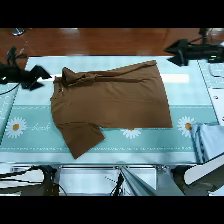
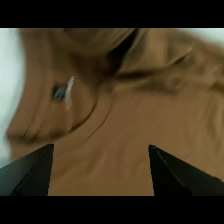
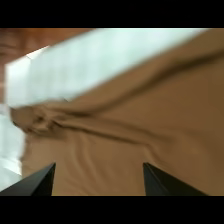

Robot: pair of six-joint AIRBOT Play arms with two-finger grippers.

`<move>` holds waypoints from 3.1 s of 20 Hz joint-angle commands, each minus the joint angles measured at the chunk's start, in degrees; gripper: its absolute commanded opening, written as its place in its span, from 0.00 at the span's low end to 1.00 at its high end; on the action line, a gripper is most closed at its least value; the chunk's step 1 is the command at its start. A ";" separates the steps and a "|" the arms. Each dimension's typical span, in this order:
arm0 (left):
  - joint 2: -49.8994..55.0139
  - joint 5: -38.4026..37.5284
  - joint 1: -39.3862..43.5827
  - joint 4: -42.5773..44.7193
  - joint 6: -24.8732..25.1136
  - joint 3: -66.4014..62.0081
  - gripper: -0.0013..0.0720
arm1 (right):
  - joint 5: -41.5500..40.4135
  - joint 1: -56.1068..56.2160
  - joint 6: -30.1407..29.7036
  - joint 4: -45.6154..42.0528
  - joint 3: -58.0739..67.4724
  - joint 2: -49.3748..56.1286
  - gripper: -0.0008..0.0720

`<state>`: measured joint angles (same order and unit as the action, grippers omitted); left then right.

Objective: Fold the shirts.

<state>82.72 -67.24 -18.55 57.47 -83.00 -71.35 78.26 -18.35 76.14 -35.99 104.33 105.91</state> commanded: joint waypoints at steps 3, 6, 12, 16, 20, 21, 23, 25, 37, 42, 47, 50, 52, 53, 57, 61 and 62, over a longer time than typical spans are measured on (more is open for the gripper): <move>-11.23 -9.35 -8.37 2.12 5.11 20.17 0.98 | -3.13 -4.44 1.01 -21.42 -26.80 -22.53 0.86; -17.75 -4.81 -13.64 -2.38 6.58 34.34 0.98 | -15.52 -7.23 -1.53 -15.17 -50.69 -36.46 0.86; -17.86 0.79 -17.73 -22.71 19.69 47.15 0.98 | -14.80 -8.61 -11.76 -0.37 -71.23 -46.12 0.86; -15.41 3.91 -14.05 -23.87 22.56 47.47 0.98 | -14.45 -8.61 -11.74 -0.04 -72.30 -46.12 0.86; -12.96 6.47 -10.16 -26.47 24.46 47.41 0.97 | -14.49 -8.63 -10.84 0.13 -72.30 -46.12 0.86; -12.63 6.40 -9.88 -26.45 24.81 47.23 0.97 | -14.62 -8.63 -10.78 0.13 -72.30 -46.12 0.86; -12.61 6.43 -9.88 -26.45 24.87 47.21 0.91 | -15.08 -8.63 -10.62 0.13 -72.30 -46.12 0.86; -12.61 6.25 -9.88 -26.43 24.90 47.21 0.47 | -15.74 -8.63 -10.54 0.13 -72.30 -46.12 0.86; -12.68 -0.39 -9.90 -25.81 25.99 42.34 0.04 | -13.18 -17.86 1.95 -21.07 -75.49 -45.94 0.86; -12.68 -0.57 -9.90 -25.81 25.97 42.34 0.04 | -14.93 -11.32 0.28 -16.79 -75.47 -38.03 0.86; -12.68 -0.59 -9.88 -25.81 25.97 42.34 0.04 | -19.37 -4.83 -1.42 -9.46 -71.49 -32.24 0.84; -12.79 -1.07 -9.90 -26.25 25.97 42.01 0.04 | -18.91 0.09 -3.43 -9.29 -66.31 -31.08 0.04; -13.53 -3.58 -10.01 -27.93 25.97 38.93 0.04 | -15.30 1.33 -3.32 -9.33 -58.34 -31.15 0.04; -14.64 -5.66 -10.01 -31.52 25.99 35.67 0.04 | -12.68 1.31 -3.02 -9.33 -51.87 -31.15 0.04; -23.74 -3.76 -7.30 -46.95 25.70 12.57 0.04 | -6.49 1.79 1.42 -9.64 -16.92 -31.76 0.04; -32.39 8.35 -6.84 -42.56 21.68 -15.17 0.04 | -3.98 1.79 5.92 -15.17 13.60 -34.77 0.04; -34.42 10.19 -7.13 -37.51 19.41 -20.17 0.04 | -3.87 1.79 6.19 -16.68 16.65 -37.05 0.04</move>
<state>53.89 -65.10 -25.69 15.03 -59.59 -75.40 72.12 -16.75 79.42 -48.31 104.14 71.83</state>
